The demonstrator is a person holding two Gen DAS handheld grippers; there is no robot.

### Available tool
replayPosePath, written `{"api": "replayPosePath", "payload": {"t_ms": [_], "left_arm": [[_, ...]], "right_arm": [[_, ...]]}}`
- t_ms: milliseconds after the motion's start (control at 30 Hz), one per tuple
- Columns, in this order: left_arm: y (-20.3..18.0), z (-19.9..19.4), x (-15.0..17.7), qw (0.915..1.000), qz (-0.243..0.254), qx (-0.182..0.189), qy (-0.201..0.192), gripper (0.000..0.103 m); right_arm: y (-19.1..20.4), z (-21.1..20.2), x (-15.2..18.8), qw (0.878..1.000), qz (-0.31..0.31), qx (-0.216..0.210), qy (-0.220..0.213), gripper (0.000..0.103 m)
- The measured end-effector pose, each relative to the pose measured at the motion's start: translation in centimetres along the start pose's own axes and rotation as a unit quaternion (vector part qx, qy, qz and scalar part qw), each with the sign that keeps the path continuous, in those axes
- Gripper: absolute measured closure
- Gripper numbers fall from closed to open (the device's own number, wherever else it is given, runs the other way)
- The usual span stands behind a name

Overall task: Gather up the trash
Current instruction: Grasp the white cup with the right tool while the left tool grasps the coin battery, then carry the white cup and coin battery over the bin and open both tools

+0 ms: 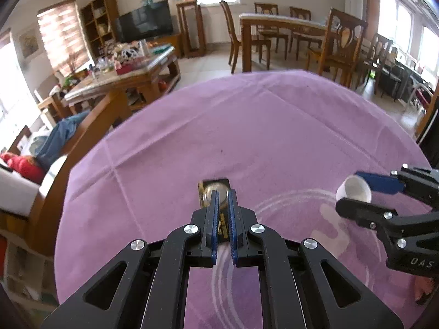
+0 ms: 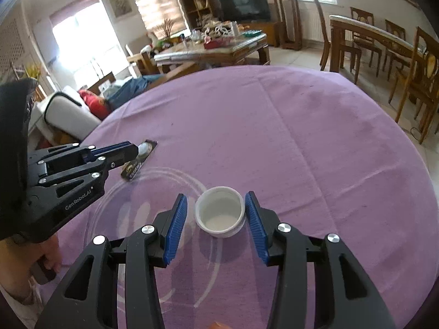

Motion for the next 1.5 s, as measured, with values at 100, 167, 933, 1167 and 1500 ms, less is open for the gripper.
{"api": "replayPosePath", "payload": {"t_ms": [100,167,933,1167,1500], "left_arm": [[0.2,0.6,0.2,0.9999,-0.007,-0.007,0.014,0.084],[0.5,0.7,0.2,0.9995,-0.012,-0.026,0.015,0.044],[3.5,-0.7,-0.6,0.9947,-0.069,0.061,-0.046,0.076],[2.7,-4.7,-2.4,0.9903,-0.059,0.088,-0.091,0.076],[-3.2,-10.2,-4.6,0.9762,-0.029,0.153,-0.15,0.076]], "right_arm": [[-0.2,-0.1,0.1,1.0,0.0,0.0,0.0,0.059],[-0.2,-0.2,0.1,1.0,0.0,-0.001,0.0,0.059],[-1.1,-1.5,0.1,0.999,0.012,-0.026,-0.027,0.066],[-2.3,-3.6,-0.7,0.995,0.041,-0.012,-0.095,0.066],[-8.5,-12.0,-1.0,0.965,0.143,-0.01,-0.218,0.066]]}}
Point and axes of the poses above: each gripper's, at about its wrist camera, not at the fingertips, and z roughly the way its jaws point, y to its left, x to its underside, the point moved 1 cm from there along z, roughly the way its jaws point, and after that the axes turned 6 degrees about -y, right-handed, at the moved point
